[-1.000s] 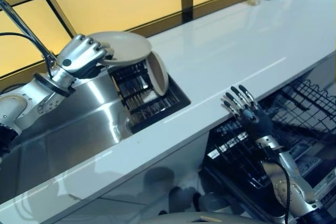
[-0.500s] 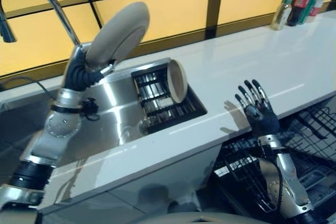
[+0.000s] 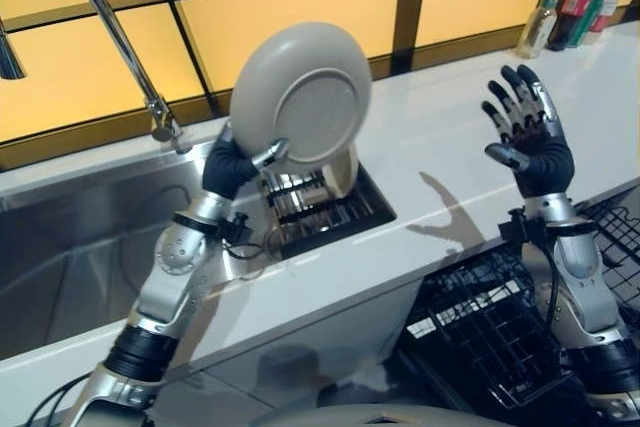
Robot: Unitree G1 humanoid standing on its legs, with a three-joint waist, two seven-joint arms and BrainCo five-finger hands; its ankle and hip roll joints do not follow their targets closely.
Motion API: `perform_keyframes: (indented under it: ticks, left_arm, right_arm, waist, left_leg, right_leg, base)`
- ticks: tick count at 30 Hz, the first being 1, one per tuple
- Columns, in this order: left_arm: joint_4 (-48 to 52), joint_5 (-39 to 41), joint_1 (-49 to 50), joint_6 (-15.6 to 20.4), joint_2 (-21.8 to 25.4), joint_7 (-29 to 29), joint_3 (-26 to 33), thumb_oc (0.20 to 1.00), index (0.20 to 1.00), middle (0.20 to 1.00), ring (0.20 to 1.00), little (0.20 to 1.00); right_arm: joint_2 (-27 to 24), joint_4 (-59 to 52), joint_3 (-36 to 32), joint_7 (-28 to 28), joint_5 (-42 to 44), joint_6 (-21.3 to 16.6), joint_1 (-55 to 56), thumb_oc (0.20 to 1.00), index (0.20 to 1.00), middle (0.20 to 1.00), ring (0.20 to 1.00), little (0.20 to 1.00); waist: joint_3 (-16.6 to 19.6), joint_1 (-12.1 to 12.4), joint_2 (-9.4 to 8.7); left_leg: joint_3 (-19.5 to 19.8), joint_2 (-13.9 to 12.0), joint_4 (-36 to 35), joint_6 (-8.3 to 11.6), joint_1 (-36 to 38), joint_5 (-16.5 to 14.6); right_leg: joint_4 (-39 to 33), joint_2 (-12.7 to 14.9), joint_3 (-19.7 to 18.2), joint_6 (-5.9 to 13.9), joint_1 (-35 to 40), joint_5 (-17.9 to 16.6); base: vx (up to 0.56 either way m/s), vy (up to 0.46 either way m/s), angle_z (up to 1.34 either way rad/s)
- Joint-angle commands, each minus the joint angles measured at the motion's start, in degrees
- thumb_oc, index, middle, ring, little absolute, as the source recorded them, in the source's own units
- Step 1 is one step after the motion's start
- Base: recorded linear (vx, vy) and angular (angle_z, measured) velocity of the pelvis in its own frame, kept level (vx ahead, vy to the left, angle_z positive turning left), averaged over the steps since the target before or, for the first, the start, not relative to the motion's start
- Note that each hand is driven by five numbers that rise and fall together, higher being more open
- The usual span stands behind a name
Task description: Pick up plates and place into dishwasher.
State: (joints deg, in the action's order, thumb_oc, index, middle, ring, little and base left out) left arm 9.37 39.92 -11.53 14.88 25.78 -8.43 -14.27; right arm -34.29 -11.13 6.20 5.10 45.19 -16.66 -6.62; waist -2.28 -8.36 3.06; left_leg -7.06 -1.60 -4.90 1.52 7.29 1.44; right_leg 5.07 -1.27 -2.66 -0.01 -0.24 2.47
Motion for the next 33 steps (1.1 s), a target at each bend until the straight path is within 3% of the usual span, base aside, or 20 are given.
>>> perform_keyframes:
  ticks: [1, 3, 6, 15, 24, 33]
  left_arm:
    - [3.11, 12.97, -3.12, -2.15, -1.77, -6.57, -2.23, 0.2, 0.2, 0.2, 0.2, 0.2]
    - [3.0, 18.25, -2.17, -4.77, -4.07, -10.19, -4.2, 0.2, 0.2, 0.2, 0.2, 0.2]
    - [3.03, 19.26, -1.46, -5.05, -5.44, -14.2, -7.36, 0.2, 0.2, 0.2, 0.2, 0.2]
    - [2.06, 22.98, -0.65, -4.78, -5.05, -21.16, -9.47, 0.2, 0.2, 0.2, 0.2, 0.2]
    - [0.58, 17.21, 0.44, -2.4, -3.98, -16.76, -9.24, 0.2, 0.2, 0.2, 0.2, 0.2]
    - [-3.12, 2.8, 0.88, 4.67, -2.42, -3.49, -4.01, 0.2, 0.2, 0.2, 0.2, 0.2]
  right_arm:
    - [2.54, -1.96, 2.64, 6.74, 6.4, 4.5, -2.35, 1.0, 1.0, 1.0, 1.0, 1.0]
    - [4.37, -1.76, 4.21, 9.9, 9.3, 7.48, -2.31, 1.0, 1.0, 1.0, 1.0, 1.0]
    - [6.34, -1.11, 6.03, 11.2, 13.51, 11.0, -2.8, 1.0, 1.0, 1.0, 1.0, 1.0]
    - [7.05, 0.0, 6.58, 11.35, 15.4, 15.85, -1.61, 1.0, 1.0, 1.0, 1.0, 1.0]
    - [7.54, -1.95, 6.71, 14.03, 19.31, 17.11, -2.08, 1.0, 1.0, 1.0, 1.0, 1.0]
    - [6.9, -3.59, 4.5, 17.8, 20.16, 18.12, -0.34, 1.0, 1.0, 1.0, 1.0, 1.0]
  waist:
    - [0.66, 1.16, -2.88]
    - [0.62, 1.18, -2.86]
    - [0.56, 1.3, -2.94]
    - [0.99, 1.04, -3.45]
    - [0.92, 1.31, -3.58]
    - [0.82, 2.04, -3.89]
  left_leg:
    - [1.58, 1.3, 3.86, -1.87, -4.2, -3.71]
    - [1.4, 1.35, 4.12, -2.12, -4.27, -3.91]
    - [1.33, 1.42, 4.39, -2.43, -4.22, -4.26]
    - [0.76, 1.63, 3.99, -3.02, -3.83, -4.46]
    - [1.17, 1.71, 3.9, -3.36, -3.77, -4.46]
    - [2.04, 1.57, 3.48, -3.42, -3.88, -4.02]
  right_leg:
    - [-0.69, 4.41, 0.59, 7.3, -0.39, -1.47]
    - [-0.28, 4.48, 0.55, 7.27, -0.61, -1.38]
    - [0.03, 4.6, 0.41, 7.29, -0.62, -1.24]
    - [0.0, 4.7, -0.35, 7.56, -0.8, -1.57]
    - [0.7, 4.56, -0.53, 7.52, -1.11, -1.3]
    - [1.8, 4.84, 0.52, 7.49, -1.21, -0.63]
  base:
    - [0.0, 0.0, 0.0]
    - [0.0, 0.0, 0.0]
    - [0.0, 0.0, 0.0]
    - [0.0, 0.0, 0.0]
    - [0.0, 0.0, 0.0]
    - [0.0, 0.0, 0.0]
